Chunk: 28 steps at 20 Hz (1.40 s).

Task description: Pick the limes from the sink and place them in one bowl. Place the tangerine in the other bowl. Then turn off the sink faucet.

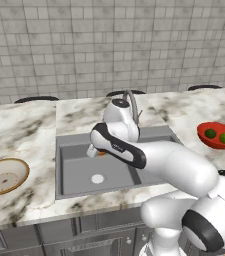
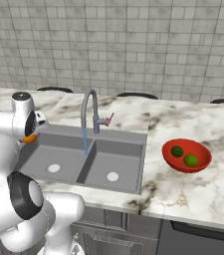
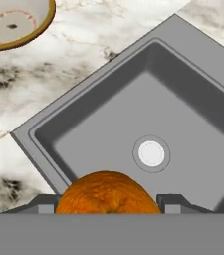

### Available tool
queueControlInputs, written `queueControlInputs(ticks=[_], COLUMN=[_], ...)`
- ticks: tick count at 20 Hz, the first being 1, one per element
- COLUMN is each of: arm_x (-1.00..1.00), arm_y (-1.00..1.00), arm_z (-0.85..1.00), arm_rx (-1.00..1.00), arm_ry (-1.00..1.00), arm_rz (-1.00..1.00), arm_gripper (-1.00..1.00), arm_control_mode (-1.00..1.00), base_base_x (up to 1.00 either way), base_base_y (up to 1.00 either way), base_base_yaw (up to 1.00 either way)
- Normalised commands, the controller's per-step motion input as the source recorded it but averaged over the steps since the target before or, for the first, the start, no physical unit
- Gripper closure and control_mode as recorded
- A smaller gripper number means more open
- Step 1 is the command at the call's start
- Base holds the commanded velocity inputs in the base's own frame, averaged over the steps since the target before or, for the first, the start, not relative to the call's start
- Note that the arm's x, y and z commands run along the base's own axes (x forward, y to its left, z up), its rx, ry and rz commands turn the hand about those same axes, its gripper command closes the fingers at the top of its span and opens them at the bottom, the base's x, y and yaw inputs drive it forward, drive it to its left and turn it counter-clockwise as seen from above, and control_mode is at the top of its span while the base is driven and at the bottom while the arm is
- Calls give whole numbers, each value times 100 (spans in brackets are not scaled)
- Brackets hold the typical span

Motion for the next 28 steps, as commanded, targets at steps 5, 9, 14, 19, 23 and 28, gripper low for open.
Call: queueControlInputs(ticks=[5,9,14,19,23,28], arm_x=[0,0,-2,-12,-13,-8], arm_y=[60,62,59,54,40,53], arm_z=[0,0,0,0,3,4], arm_rx=[-3,-4,-5,-5,-1,0], arm_ry=[0,0,0,-2,-7,-7], arm_rz=[9,9,7,4,1,0], arm_gripper=[100,100,100,100,100,100], arm_control_mode=[-100,-100,-100,-100,-100,-100], base_base_x=[0,0,0,0,0,0], base_base_y=[0,0,0,0,0,0], base_base_yaw=[0,0,0,0,0,0])
